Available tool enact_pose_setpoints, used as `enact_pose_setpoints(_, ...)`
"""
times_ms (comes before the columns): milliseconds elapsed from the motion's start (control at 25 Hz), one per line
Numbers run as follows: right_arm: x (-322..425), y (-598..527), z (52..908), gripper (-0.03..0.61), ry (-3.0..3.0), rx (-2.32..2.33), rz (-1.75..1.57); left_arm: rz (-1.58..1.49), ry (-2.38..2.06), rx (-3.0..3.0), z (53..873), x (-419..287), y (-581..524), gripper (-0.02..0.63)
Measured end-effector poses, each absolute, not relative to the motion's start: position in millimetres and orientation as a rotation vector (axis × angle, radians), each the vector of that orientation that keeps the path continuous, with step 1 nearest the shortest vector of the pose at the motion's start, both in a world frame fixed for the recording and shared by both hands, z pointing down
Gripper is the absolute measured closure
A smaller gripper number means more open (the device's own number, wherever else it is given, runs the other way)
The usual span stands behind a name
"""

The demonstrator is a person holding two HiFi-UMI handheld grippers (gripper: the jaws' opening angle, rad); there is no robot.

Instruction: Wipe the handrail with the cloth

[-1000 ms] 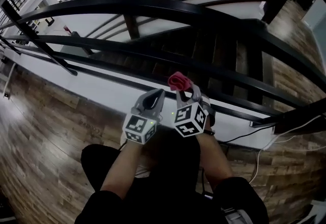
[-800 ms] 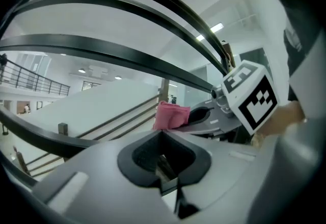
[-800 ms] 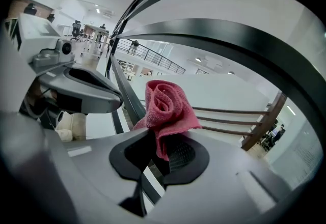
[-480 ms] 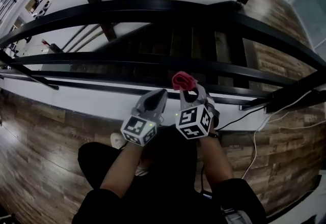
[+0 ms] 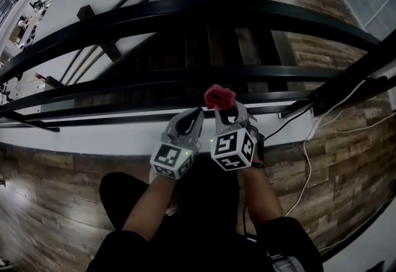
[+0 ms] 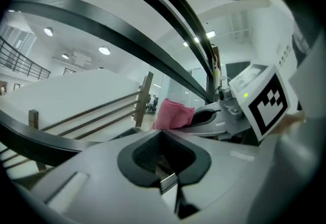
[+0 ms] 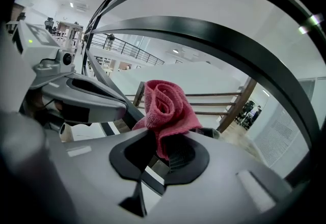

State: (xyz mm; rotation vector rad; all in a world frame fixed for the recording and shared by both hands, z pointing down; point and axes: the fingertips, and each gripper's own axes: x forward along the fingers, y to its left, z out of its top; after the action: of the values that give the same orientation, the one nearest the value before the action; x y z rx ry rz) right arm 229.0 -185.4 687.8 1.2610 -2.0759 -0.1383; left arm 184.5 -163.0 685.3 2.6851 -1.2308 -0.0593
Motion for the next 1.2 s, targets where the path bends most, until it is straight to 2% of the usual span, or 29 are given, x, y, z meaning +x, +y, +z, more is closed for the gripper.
enact_pose_setpoints(800,352.8,-188.9,687.0,0.531,-1.882,1.593,-0.127,-0.097,-0.749,2.769,694.9,318.8,-155.4,0.614)
enact_pose_setpoints(1200,401.5,-196.6,687.8,0.531,-1.826,1.711,-0.061,-0.052,-0.672,2.810,704.1,357.3,-165.7,0.614)
